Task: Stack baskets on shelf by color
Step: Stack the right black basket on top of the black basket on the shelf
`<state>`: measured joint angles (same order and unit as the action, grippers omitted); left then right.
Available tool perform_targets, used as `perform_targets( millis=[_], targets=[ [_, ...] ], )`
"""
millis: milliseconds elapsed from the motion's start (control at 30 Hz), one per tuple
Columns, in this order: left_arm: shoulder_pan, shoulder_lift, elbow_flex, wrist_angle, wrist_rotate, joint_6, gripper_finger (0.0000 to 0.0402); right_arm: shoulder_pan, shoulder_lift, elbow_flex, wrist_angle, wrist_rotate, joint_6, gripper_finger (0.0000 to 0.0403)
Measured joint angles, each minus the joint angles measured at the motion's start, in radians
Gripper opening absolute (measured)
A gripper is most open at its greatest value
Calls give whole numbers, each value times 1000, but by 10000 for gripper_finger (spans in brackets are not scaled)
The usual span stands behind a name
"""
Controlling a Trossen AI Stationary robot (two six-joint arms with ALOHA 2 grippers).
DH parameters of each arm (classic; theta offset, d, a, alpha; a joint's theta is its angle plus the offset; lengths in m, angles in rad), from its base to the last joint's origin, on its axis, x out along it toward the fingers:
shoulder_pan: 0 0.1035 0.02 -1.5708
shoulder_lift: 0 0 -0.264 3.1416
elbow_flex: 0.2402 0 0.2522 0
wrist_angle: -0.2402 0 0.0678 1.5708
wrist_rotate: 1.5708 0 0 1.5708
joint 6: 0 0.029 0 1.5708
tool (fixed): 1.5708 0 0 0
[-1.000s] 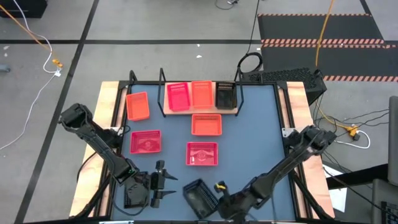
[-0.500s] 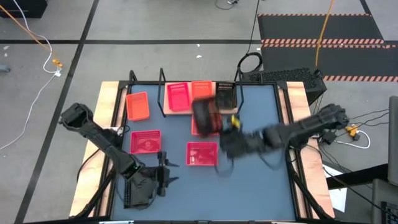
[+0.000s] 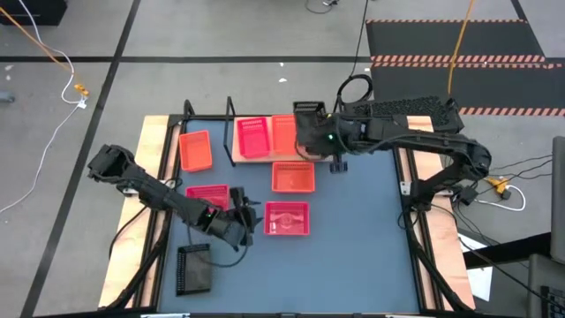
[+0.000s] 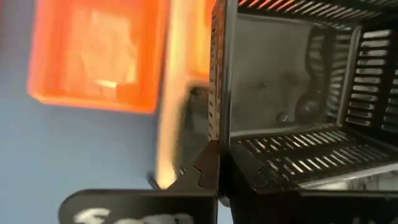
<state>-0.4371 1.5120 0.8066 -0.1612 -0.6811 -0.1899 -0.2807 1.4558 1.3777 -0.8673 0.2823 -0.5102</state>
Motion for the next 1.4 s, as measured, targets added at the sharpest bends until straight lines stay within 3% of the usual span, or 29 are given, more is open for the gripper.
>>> perform_targets(
  millis=[267, 500, 733, 1033, 1267, 1400],
  targets=[
    [45, -5, 0, 14, 4, 60, 232, -54, 49, -5, -87, -4, 68, 1],
    [74, -10, 0, 96, 3, 129, 232, -56, 38, -112, -41, 0, 121, 2],
    [93, -11, 0, 101, 3, 125, 232, -56, 40, -279, 121, 4, 64, 3],
    [99, -11, 0, 121, 3, 117, 232, -60, 23, -291, 139, 0, 75, 5],
    [99, -11, 0, 107, 3, 117, 232, -60, 1, -292, 146, 10, 76, 52],
    [99, -11, 0, 88, 3, 117, 232, -58, -33, -292, 165, 95, 79, 88]
  ],
)
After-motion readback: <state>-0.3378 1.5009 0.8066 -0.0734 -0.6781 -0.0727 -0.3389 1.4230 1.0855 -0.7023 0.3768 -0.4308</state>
